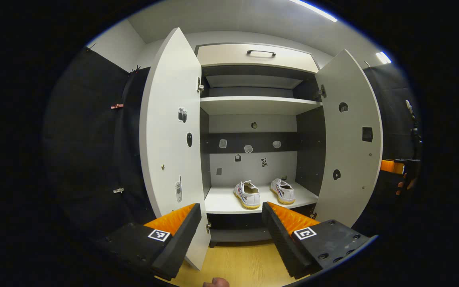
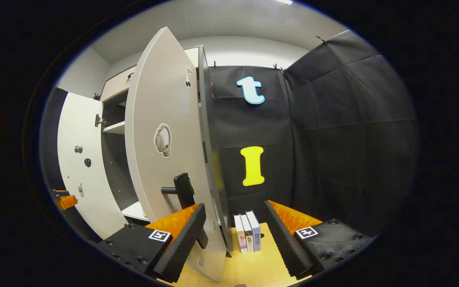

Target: Grab one shoe with the right hand and put it into the shoe cabinet, grab the other shoe with the left hand and put it into the shoe cabinet; then close the right door with the right hand and the left door with the left hand.

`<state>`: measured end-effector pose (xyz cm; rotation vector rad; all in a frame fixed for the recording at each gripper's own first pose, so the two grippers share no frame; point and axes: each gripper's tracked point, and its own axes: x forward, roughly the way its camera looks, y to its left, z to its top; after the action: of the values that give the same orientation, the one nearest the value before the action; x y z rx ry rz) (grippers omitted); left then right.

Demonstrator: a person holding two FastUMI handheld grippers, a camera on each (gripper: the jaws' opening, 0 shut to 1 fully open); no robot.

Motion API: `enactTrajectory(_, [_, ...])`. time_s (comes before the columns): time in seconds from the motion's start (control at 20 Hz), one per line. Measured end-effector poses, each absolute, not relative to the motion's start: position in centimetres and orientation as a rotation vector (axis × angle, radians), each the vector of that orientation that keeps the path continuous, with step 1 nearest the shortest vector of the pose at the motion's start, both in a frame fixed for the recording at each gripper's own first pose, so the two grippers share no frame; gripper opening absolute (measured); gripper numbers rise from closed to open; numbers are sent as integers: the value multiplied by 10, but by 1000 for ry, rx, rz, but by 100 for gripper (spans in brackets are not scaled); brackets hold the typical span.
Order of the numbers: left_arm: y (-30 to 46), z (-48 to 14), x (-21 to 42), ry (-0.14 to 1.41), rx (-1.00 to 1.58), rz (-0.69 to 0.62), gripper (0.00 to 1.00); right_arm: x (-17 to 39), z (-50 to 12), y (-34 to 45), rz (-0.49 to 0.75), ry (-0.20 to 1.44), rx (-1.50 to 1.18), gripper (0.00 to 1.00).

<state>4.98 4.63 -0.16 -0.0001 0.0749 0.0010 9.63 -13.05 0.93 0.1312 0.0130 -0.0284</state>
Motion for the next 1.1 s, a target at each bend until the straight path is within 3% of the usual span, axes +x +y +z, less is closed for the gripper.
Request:
enactTrajectory(0.3, [64,-6,38,83,-7,12,96,102,4,-76,54,31,169,98])
enactTrajectory(0.65, [73,-7,30,82,-22,16,96,96,5,16,235,40,154,98])
enactTrajectory(1.1, [122,-17,20,104,-26,83,96,65,5,47,277,40,95,98])
